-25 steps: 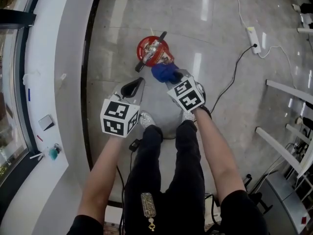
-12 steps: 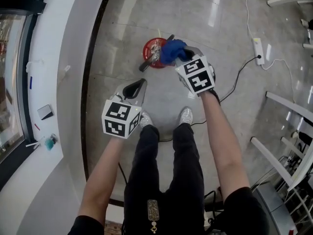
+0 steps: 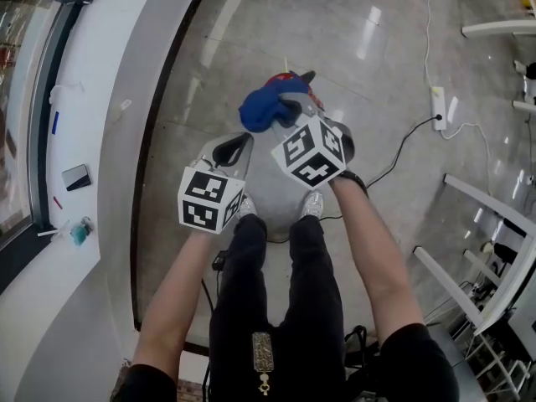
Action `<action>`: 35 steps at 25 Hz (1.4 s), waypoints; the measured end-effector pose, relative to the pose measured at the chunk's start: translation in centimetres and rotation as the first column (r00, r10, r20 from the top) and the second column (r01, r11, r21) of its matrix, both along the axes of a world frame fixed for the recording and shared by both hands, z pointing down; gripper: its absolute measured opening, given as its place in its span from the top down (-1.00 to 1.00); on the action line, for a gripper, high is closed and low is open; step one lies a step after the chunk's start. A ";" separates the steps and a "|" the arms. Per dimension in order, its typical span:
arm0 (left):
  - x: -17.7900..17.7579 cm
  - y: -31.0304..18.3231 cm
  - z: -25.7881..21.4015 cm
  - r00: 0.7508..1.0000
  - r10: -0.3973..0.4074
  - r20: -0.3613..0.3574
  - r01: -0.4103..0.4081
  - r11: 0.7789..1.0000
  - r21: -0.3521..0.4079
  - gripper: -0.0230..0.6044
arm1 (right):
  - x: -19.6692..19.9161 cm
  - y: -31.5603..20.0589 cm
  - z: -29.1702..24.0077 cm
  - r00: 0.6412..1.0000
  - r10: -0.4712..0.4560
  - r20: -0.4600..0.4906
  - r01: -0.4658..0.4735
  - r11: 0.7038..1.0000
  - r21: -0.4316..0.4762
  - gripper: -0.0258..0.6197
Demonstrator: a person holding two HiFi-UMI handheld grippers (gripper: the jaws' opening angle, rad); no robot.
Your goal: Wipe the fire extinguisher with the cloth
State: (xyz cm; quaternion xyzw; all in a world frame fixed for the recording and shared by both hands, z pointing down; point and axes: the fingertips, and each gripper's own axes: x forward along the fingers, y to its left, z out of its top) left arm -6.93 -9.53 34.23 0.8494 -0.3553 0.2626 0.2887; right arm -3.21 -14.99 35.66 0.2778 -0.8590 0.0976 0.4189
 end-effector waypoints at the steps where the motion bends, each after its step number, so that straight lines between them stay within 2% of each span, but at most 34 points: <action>1: -0.3 0.0 -0.1 1.000 0.000 -0.003 0.000 1.000 0.003 0.91 | -0.4 0.4 -0.1 1.000 0.002 0.013 -0.002 1.000 -0.010 0.77; 3: -0.8 0.2 -0.3 1.000 0.010 -0.004 -0.010 1.000 0.005 0.91 | -0.9 1.1 -0.6 0.998 0.021 0.057 -0.018 0.999 -0.042 0.77; 5: -1.2 0.3 -0.3 1.000 0.021 0.001 -0.021 1.000 0.005 0.91 | -0.7 1.6 -1.1 0.998 0.031 0.062 -0.029 0.999 -0.039 0.77; 11: 1.0 -0.8 -1.1 1.000 0.011 0.002 -0.011 1.000 0.011 0.91 | 4.7 -2.1 -0.9 0.989 0.134 0.057 -0.133 0.991 -0.006 0.77; 19: 7.1 -1.2 0.5 0.998 -0.061 0.002 0.061 0.997 -0.043 0.91 | 11.2 -6.2 5.5 0.995 0.101 -0.007 -0.101 0.989 -0.105 0.77; 25: 10.5 -1.9 3.0 0.991 -0.133 0.001 0.132 0.987 -0.092 0.91 | 13.3 -7.9 8.8 0.999 0.045 -0.005 -0.045 0.982 -0.184 0.77; 31: 13.1 -1.4 5.6 0.992 -0.123 -0.002 0.122 0.988 -0.096 0.91 | 14.4 -8.7 12.4 0.997 0.065 0.049 -0.050 0.965 -0.256 0.77; 35: 14.7 -1.4 7.1 0.986 -0.163 0.020 0.164 0.981 -0.108 0.91 | 14.7 -9.4 14.7 0.996 0.027 0.084 -0.003 0.961 -0.276 0.77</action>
